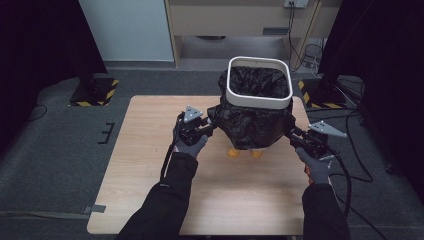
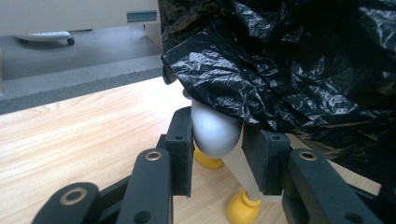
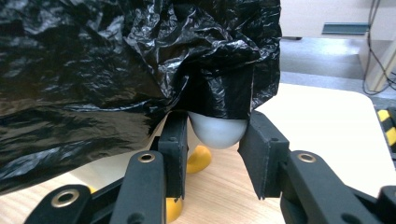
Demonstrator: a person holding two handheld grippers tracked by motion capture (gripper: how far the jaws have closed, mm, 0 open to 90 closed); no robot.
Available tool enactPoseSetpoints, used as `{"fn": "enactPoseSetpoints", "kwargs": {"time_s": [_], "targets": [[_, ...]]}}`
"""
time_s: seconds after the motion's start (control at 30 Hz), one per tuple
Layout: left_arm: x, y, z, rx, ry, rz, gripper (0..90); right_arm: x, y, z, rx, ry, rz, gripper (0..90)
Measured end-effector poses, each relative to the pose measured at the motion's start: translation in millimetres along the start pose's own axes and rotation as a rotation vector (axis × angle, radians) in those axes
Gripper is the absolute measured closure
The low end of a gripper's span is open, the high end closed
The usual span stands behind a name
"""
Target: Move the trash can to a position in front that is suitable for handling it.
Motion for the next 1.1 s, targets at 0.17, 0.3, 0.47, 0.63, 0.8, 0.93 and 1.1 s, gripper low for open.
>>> {"fn": "enactPoseSetpoints", "kwargs": {"time_s": [0.17,0.3,0.47,0.63,0.8,0.93,1.1], "targets": [[6.2,-0.7,11.8,-0.015,0.004,0.025,64.2,7.4,1.6,3.7,0.006,-0.031,0.004,63.1],[11.4,-1.3,25.9,-0.018,-0.003,0.024,64.2,18.6,3.9,6.5,0.002,-0.063,0.004,63.4],[17.3,3.0,47.7,-0.033,-0.015,0.042,64.0,36.5,7.7,12.4,0.001,-0.109,0.014,64.0],[19.9,5.9,68.5,-0.042,-0.023,0.046,64.0,51.9,10.5,19.2,-0.002,-0.150,0.025,64.3],[19.1,7.1,89.9,-0.055,-0.037,0.053,63.9,66.4,13.3,27.2,-0.003,-0.190,0.028,64.6],[18.2,9.5,104.8,-0.059,-0.042,0.053,63.9,76.1,16.9,32.6,0.000,-0.213,0.032,64.7],[16.4,11.6,120.3,-0.055,-0.041,0.045,63.9,85.2,18.1,40.2,0.004,-0.238,0.033,64.7]]}}
Point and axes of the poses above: each handheld gripper's, and its own axes: z roughly backward along the jaws, y roughly out of its underside, x roughly to its left, the point moved 1 cm from there along -z, roughly forward along the jaws, and after that the axes turned 13 degrees about -x, right-handed, at the moved point
